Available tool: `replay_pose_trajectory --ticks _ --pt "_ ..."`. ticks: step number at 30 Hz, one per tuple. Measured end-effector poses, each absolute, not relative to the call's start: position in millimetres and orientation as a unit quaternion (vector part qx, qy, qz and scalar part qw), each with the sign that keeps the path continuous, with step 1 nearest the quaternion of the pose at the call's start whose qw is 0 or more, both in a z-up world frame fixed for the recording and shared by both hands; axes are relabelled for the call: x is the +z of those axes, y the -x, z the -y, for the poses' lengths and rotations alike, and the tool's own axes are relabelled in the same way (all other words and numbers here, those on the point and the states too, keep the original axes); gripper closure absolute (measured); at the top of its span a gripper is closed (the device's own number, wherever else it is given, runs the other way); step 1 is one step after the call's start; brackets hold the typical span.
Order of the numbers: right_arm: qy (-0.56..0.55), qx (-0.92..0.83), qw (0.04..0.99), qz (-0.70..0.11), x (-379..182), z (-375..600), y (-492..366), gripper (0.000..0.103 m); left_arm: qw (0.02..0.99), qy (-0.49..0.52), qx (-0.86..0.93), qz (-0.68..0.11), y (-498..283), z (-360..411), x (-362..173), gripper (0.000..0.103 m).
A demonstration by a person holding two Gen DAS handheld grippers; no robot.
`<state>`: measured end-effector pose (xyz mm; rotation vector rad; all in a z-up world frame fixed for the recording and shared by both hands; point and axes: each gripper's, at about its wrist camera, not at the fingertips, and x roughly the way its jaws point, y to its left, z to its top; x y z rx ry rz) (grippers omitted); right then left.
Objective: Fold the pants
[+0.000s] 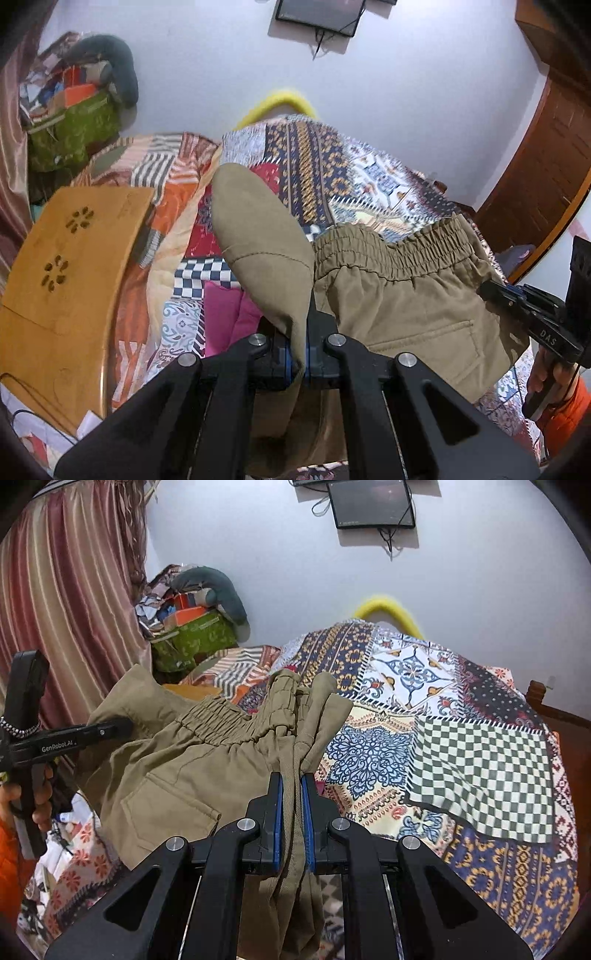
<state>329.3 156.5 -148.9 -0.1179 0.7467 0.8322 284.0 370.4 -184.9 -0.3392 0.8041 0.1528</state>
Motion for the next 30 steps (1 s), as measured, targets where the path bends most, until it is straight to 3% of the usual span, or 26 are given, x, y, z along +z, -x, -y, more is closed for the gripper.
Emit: replay_pose_trajectory --ticks 7,12,18,21,25,30 --pt "0.081 0.377 0.829 -0.405 -200 -168 -346 0.094 0.86 0.187 0.088 -0.466 -308 -399 -266 0.098" --pt "0.115 0.366 0.819 -0.426 -228 -167 -347 0.093 0.847 0.203 0.089 -0.484 -303 -417 -308 0.085" --pt "0.121 0.36 0.817 -0.433 -228 -165 -345 0.085 0.843 0.207 0.099 -0.487 -299 -413 -302 0.085" --pt "0.12 0.353 0.817 -0.44 -224 -163 -344 0.083 0.844 0.172 0.122 -0.494 -293 -404 -292 0.078" --pt "0.122 0.344 0.819 -0.444 -215 -157 -340 0.071 0.844 0.154 0.13 -0.496 -277 -394 -276 0.078" --pt "0.117 0.351 0.825 -0.427 -185 -144 -321 0.07 0.857 0.163 0.132 -0.471 -251 -384 -239 0.077"
